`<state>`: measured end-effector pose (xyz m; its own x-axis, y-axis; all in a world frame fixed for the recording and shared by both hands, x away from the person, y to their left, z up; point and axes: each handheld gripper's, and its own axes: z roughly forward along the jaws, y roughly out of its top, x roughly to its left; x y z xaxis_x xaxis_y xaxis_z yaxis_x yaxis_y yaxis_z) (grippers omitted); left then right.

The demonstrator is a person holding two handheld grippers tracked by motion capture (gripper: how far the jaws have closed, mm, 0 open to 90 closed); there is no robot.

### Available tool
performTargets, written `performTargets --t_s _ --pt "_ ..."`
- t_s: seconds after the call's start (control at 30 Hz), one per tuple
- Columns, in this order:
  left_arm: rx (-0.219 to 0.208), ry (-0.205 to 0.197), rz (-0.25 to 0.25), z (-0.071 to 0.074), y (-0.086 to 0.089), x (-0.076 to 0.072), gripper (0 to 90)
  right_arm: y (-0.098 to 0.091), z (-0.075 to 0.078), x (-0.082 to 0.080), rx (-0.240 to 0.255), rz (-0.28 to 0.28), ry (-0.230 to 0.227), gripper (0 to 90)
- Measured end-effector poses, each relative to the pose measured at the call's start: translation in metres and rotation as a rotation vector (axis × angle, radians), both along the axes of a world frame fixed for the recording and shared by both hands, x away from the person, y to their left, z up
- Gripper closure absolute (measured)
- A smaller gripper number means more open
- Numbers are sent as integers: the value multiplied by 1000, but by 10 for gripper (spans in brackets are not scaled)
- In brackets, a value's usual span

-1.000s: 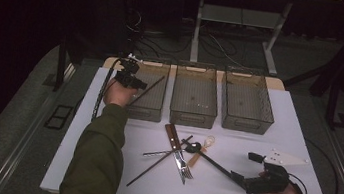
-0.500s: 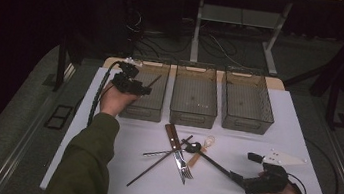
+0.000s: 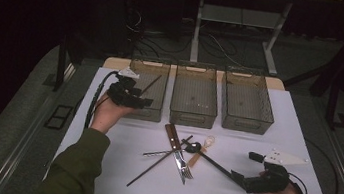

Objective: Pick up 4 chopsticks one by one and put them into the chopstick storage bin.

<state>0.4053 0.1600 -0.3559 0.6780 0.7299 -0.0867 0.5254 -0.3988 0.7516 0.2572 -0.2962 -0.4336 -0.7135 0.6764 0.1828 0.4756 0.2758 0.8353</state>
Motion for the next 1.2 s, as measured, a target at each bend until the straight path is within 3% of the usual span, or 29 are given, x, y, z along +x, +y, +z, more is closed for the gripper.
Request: performTargets --t_s 0.27,0.5,0.73,0.8,0.97,1.2 --pt "-46 -27 -29 -8 -6 -32 248 2 -1 3 -1 8 3 11" --pt "-42 -39 -80 -20 -14 -55 212 4 1 5 17 5 -12 11" --pt "-85 -49 -101 -33 -17 -77 202 3 0 5 6 2 -12 11" --pt "-73 -46 -111 -38 -17 -83 199 2 0 5 6 -2 -13 11" --pt "-67 -45 -118 -43 -15 -94 178 4 -1 7 4 -2 -9 11" --pt "-95 -38 -133 -48 -14 -107 174 3 -2 8 1 -9 -6 11"
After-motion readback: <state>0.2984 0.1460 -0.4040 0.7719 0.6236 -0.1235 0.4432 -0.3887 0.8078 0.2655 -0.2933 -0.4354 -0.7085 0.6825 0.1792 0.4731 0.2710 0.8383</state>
